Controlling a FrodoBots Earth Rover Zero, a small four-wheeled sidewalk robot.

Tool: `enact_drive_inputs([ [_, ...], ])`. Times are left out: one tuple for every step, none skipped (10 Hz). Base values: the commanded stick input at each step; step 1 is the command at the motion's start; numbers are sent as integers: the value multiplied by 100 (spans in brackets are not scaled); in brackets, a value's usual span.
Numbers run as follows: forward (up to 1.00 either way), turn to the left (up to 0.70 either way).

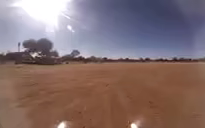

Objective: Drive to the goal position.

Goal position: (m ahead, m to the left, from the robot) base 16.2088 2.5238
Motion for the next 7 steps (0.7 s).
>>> enact_drive_inputs([
  [50, 0],
  [50, 0],
  [50, 0],
  [50, 0],
  [50, 0],
  [50, 0],
  [50, 0],
])
